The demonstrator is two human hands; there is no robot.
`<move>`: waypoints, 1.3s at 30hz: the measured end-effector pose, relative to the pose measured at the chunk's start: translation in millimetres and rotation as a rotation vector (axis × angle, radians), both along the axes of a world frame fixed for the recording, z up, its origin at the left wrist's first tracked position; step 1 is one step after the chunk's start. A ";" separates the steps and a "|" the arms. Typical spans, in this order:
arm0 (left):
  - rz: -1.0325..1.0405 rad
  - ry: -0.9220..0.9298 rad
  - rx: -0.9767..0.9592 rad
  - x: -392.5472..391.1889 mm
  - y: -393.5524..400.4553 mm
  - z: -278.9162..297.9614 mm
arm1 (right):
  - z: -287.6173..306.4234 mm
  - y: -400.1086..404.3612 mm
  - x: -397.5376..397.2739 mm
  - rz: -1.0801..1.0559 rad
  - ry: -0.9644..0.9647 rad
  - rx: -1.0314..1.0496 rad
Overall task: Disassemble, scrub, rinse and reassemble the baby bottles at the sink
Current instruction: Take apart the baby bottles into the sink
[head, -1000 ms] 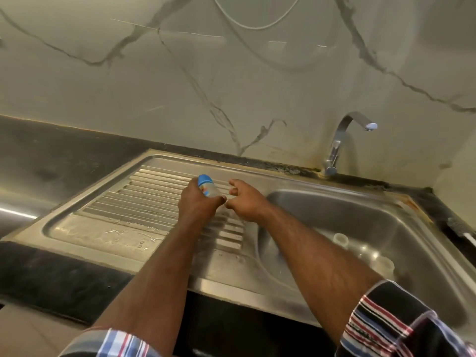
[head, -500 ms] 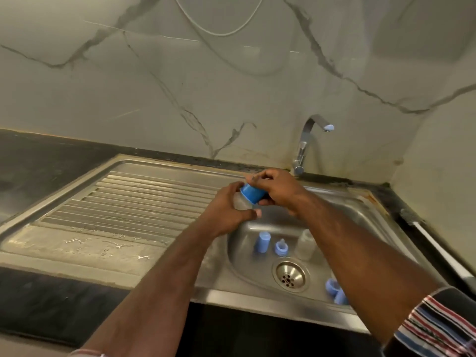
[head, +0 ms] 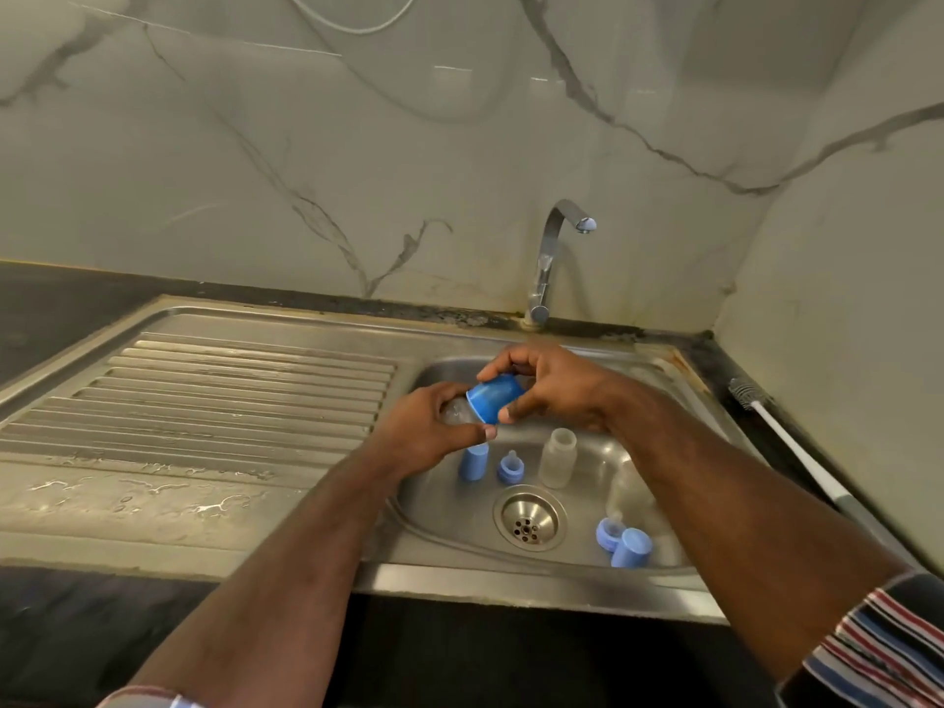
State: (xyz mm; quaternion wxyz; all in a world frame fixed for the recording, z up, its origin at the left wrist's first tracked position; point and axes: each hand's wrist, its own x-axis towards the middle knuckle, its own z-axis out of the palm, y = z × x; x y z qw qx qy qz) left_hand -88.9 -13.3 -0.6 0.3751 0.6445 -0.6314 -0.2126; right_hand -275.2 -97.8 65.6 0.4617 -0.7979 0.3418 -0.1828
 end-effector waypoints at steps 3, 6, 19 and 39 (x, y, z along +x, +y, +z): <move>0.011 -0.038 0.000 -1.4 -0.8 -1.5 | -1.7 1.2 0.0 -0.064 -0.051 0.240; -0.005 -0.082 0.001 -1.6 -1.7 -2.8 | 0.8 5.7 7.3 -0.113 0.194 0.286; -0.018 -0.026 0.012 0.5 -7.2 -4.1 | -4.4 -3.1 2.8 -0.012 -0.062 0.285; -0.002 -0.085 -0.012 -1.0 -6.4 -3.9 | 0.3 -0.9 6.8 -0.051 0.088 0.329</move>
